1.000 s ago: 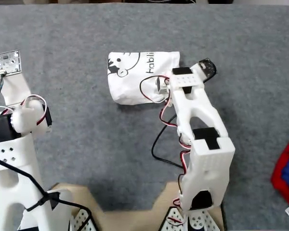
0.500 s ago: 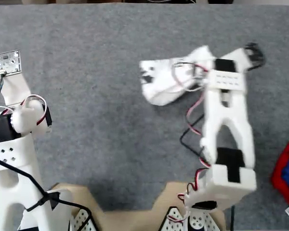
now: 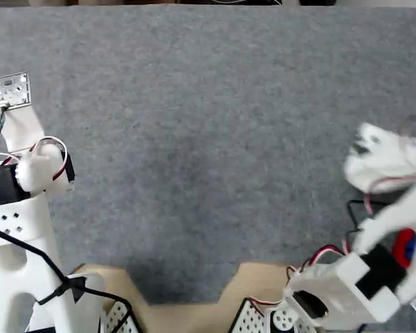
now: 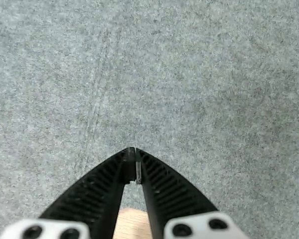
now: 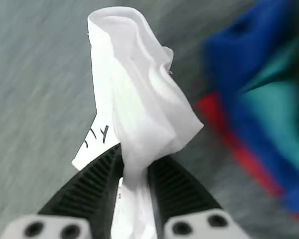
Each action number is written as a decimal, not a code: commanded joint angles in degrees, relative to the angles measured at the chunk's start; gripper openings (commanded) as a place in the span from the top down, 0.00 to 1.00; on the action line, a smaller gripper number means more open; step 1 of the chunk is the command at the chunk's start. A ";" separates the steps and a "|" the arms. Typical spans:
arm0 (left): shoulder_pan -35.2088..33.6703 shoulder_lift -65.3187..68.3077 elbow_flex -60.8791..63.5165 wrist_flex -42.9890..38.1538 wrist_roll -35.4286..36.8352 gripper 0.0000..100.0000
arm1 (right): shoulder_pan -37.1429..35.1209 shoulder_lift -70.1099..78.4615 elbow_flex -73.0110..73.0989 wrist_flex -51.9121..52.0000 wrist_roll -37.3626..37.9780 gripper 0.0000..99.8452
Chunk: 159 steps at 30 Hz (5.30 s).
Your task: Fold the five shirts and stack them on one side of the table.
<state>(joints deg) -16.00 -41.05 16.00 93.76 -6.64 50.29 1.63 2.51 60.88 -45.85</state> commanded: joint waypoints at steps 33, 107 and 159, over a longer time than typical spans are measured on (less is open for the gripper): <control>0.09 -1.36 4.57 -0.70 -0.53 0.98 | 33.36 -13.41 -14.99 6.68 19.08 0.99; -2.46 -62.64 61.27 -26.90 -9.05 0.98 | -54.02 -111.08 83.65 10.81 51.69 1.00; -2.11 -63.34 80.79 -20.66 -9.14 0.98 | -54.11 -111.69 94.20 15.03 51.34 0.99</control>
<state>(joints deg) -18.02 -104.18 96.18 72.92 -15.60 -4.57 -103.52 96.57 75.74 5.58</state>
